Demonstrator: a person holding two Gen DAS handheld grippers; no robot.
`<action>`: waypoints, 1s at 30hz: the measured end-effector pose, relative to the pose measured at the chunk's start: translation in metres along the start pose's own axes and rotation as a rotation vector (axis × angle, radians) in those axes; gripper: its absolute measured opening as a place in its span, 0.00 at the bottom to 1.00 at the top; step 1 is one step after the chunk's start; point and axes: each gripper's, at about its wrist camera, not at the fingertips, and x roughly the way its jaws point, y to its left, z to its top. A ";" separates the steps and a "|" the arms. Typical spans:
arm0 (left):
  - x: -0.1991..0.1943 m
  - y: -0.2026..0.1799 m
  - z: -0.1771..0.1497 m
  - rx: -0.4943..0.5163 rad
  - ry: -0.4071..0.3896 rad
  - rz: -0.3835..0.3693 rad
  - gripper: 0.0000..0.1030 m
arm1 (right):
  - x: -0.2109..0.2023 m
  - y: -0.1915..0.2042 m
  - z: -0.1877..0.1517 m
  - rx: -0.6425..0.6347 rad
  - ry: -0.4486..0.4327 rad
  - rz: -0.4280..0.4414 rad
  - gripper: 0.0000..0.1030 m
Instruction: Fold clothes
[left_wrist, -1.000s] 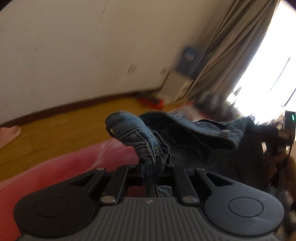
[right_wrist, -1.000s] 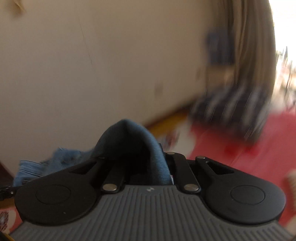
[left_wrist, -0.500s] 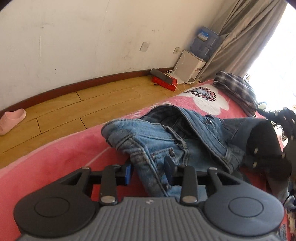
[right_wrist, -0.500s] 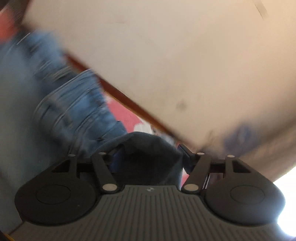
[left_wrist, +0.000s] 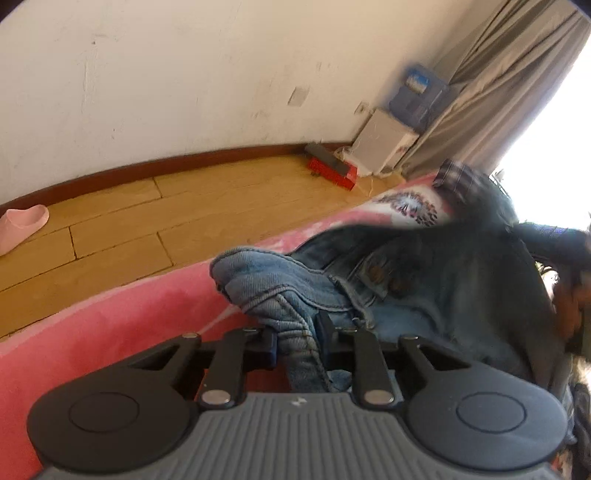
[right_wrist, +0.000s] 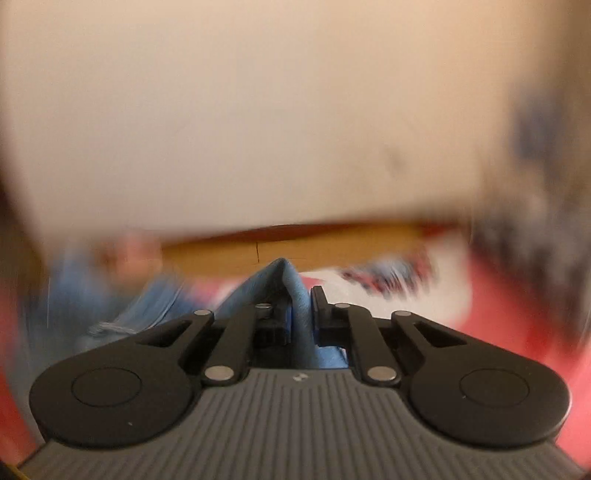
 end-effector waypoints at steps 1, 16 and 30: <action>0.002 0.002 -0.001 -0.012 0.006 0.002 0.21 | 0.016 -0.035 0.004 0.200 0.054 0.035 0.13; 0.005 -0.002 0.010 -0.003 -0.039 0.062 0.20 | -0.102 -0.108 -0.046 0.380 -0.151 -0.045 0.54; -0.044 -0.080 0.018 0.253 -0.123 0.045 0.48 | -0.306 0.014 -0.248 0.132 -0.203 -0.321 0.56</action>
